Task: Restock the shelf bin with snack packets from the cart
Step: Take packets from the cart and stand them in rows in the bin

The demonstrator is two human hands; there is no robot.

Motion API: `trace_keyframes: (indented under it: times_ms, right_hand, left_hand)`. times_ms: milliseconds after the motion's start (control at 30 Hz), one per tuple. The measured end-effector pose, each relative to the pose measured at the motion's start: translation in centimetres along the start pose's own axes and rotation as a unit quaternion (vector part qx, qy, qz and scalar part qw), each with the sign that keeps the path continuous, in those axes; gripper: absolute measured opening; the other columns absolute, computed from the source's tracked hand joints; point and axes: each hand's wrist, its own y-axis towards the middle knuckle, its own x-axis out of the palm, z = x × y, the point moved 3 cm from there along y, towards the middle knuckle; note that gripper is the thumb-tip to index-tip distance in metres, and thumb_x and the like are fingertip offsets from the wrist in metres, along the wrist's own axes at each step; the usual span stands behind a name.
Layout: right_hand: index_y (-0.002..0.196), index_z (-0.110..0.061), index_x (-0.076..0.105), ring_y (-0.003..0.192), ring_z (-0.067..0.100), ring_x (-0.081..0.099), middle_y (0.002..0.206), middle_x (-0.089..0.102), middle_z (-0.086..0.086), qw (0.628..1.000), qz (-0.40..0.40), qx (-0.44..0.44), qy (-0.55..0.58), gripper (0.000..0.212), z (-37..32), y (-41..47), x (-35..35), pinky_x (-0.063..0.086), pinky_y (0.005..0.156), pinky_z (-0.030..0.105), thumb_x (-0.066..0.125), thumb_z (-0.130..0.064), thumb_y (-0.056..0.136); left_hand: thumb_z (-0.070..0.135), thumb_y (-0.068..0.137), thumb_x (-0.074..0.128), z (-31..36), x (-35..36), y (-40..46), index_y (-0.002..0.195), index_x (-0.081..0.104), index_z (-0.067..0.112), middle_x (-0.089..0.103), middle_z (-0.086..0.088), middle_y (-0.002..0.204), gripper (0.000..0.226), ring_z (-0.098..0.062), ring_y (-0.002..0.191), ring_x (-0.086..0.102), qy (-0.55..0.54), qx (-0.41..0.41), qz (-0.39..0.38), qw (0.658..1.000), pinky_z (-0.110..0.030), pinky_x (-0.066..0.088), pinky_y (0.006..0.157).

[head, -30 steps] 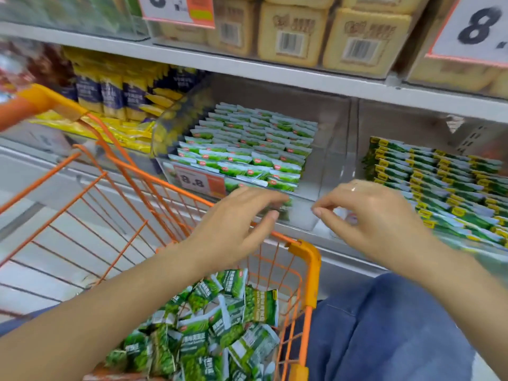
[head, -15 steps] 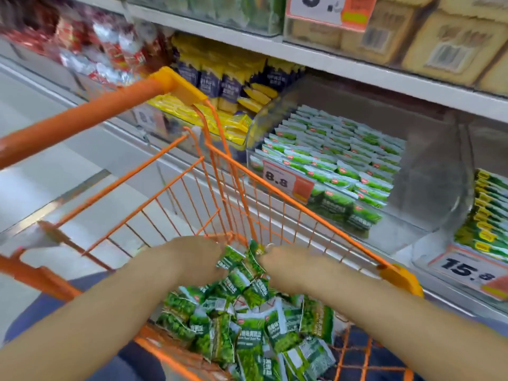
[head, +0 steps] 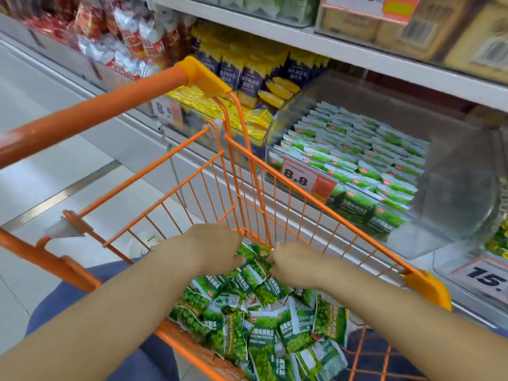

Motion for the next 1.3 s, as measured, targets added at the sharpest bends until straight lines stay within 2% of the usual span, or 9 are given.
trace_keyframes:
  times_ms: [167, 267, 367, 467, 667, 867, 1067, 1200, 1300]
  right_hand:
    - [0.104, -0.027, 0.074, 0.063, 0.023, 0.060, 0.080, 0.065, 0.005, 0.915, 0.114, -0.063, 0.381, 0.020, 1.0, -6.7, -5.3, 0.044, 0.052, 0.025, 0.057, -0.022, 0.095]
    - [0.099, -0.026, 0.076, 0.057, 0.028, 0.051, 0.063, 0.059, 0.013, 0.804, 0.115, -0.072, 0.579, 0.015, 2.1, -10.8, -6.1, 0.039, 0.045, 0.024, 0.068, -0.020, 0.087]
    - [0.087, -0.013, 0.067, 0.057, 0.019, 0.060, 0.065, 0.058, 0.006, 0.743, 0.190, -0.075, 0.637, 0.016, 2.8, -13.5, -6.1, 0.040, 0.040, 0.022, 0.067, -0.023, 0.074]
    - [0.087, -0.014, 0.049, 0.065, 0.011, 0.064, 0.068, 0.060, -0.001, 0.734, 0.291, -0.049, 0.612, 0.038, 3.8, -15.0, -6.1, 0.043, 0.046, 0.028, 0.075, -0.035, 0.067]
    - [0.123, -0.044, 0.048, 0.074, -0.005, 0.058, 0.086, 0.063, -0.009, 0.770, 0.388, 0.019, 0.507, 0.069, 7.2, -19.2, -7.3, 0.043, 0.072, 0.016, 0.071, -0.052, 0.058]
    - [0.090, -0.026, 0.069, 0.078, 0.000, 0.063, 0.083, 0.072, -0.011, 0.800, 0.385, 0.027, 0.459, 0.027, 12.2, -24.5, -6.5, 0.046, 0.068, 0.014, 0.078, -0.027, 0.064]
    - [0.078, -0.036, 0.065, 0.069, -0.014, 0.056, 0.076, 0.061, -0.028, 0.777, 0.523, 0.192, 0.293, 0.026, 19.2, -31.4, -5.1, 0.037, 0.066, 0.000, 0.079, -0.015, 0.074]
    - [0.096, -0.026, 0.071, 0.079, -0.006, 0.053, 0.090, 0.064, -0.018, 0.769, 0.506, 0.261, 0.292, 0.020, 23.6, -32.6, -3.4, 0.036, 0.067, 0.002, 0.077, -0.024, 0.077]
    - [0.104, -0.020, 0.073, 0.094, 0.000, 0.056, 0.099, 0.062, -0.015, 0.822, 0.421, 0.263, 0.278, 0.025, 25.1, -30.6, -1.9, 0.040, 0.077, 0.012, 0.075, -0.026, 0.080]
  left_hand:
    - [0.052, 0.094, 0.049, -0.2, -1.5, -0.5, 0.134, 0.044, 0.016, 0.054, -0.004, 0.128, 0.054, -0.023, 0.117, 0.054, -0.183, 0.028, 0.092, 0.978, -0.034, 0.045, 0.093]
    - [0.044, 0.082, 0.069, 0.8, -3.0, -1.5, 0.108, 0.063, 0.017, 0.070, -0.003, 0.108, 0.038, -0.017, 0.095, 0.067, -0.451, 0.102, 0.112, 0.879, -0.038, 0.050, 0.088]
    - [0.035, 0.079, 0.074, 2.0, -4.5, -2.6, 0.098, 0.061, 0.020, 0.075, -0.008, 0.089, 0.027, -0.024, 0.086, 0.070, -0.594, 0.112, 0.116, 0.788, -0.046, 0.053, 0.090]
    - [0.026, 0.081, 0.072, 3.8, -6.5, -3.0, 0.100, 0.061, 0.019, 0.075, -0.006, 0.086, 0.023, -0.019, 0.086, 0.073, -0.627, 0.125, 0.137, 0.757, -0.040, 0.058, 0.082]
    - [0.011, 0.086, 0.067, 9.5, -10.2, -2.4, 0.086, 0.062, 0.008, 0.070, -0.001, 0.067, 0.006, -0.011, 0.069, 0.067, -0.583, 0.190, 0.151, 0.775, -0.030, 0.059, 0.068]
    - [0.007, 0.083, 0.070, 18.5, -12.1, 0.3, 0.079, 0.063, 0.015, 0.056, 0.011, 0.055, 0.011, -0.006, 0.056, 0.051, -0.531, 0.262, 0.186, 0.784, -0.018, 0.043, 0.059]
    - [0.042, 0.089, 0.046, 25.6, -13.9, 3.0, 0.100, 0.062, 0.027, 0.065, 0.006, 0.103, 0.025, -0.012, 0.104, 0.054, -0.241, 0.299, 0.382, 0.841, -0.034, 0.044, 0.087]
    - [0.039, 0.098, 0.046, 27.8, -12.9, 6.8, 0.137, 0.044, 0.027, 0.008, -0.007, 0.160, 0.040, -0.023, 0.143, 0.019, -0.108, 0.254, 0.333, 0.902, -0.033, 0.023, 0.110]
    - [0.029, 0.100, 0.044, 28.2, -11.5, 8.2, 0.139, 0.041, 0.031, -0.013, -0.002, 0.161, 0.039, -0.028, 0.128, 0.041, -0.123, 0.254, 0.334, 0.899, -0.031, 0.038, 0.087]
